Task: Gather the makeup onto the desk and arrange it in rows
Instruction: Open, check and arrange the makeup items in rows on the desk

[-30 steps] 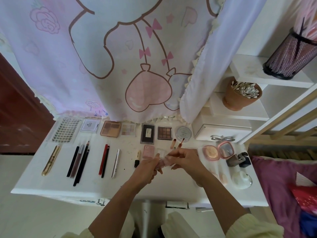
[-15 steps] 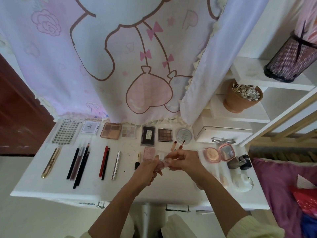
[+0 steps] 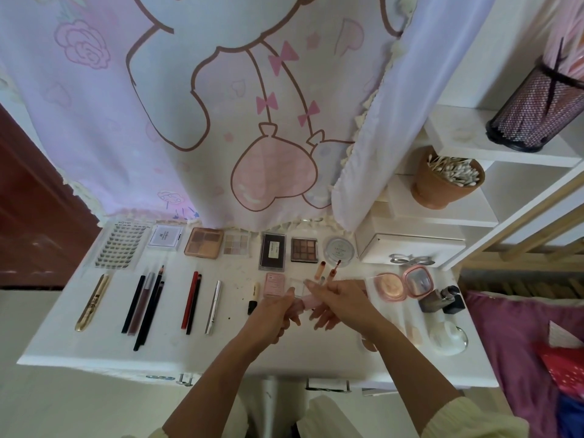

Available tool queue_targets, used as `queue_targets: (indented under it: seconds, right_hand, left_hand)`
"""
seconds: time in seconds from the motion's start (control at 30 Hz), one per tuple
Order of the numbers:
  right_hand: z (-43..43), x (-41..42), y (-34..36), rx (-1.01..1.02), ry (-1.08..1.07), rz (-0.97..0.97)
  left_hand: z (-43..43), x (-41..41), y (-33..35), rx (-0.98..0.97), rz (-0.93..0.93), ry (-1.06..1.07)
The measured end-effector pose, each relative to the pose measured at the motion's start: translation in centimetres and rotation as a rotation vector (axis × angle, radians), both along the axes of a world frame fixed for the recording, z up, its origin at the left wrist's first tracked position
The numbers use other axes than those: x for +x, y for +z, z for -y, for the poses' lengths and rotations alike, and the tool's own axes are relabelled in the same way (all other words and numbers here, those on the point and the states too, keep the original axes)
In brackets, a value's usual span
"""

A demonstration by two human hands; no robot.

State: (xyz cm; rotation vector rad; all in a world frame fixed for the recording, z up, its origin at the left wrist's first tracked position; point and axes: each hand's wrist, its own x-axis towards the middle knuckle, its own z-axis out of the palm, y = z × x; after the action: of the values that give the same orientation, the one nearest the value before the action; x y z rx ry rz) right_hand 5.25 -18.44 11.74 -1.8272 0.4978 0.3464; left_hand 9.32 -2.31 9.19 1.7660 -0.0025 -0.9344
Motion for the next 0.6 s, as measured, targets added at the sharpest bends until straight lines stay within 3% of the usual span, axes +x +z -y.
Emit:
queue_targets:
  seconds: [0.1,0.27,0.5,0.6]
  right_hand:
    - [-0.13,-0.14,-0.09,-0.055,-0.006,0.000]
    - [0.55,-0.20,-0.21,0.113,0.016,0.043]
    - [0.06,-0.24,-0.07,-0.014,0.053,-0.032]
    - [0.51,-0.44,-0.12,0.081,0.035,0.010]
  left_hand:
    - [0.06,-0.02,-0.08,0.007,-0.018,-0.016]
    - [-0.28,0.05,-0.42,0.009,-0.038,0.019]
    - [-0.06,-0.04,-0.43,0.001,-0.072,0.014]
    - [-0.26,-0.07,-0.54,0.008,-0.064,0.004]
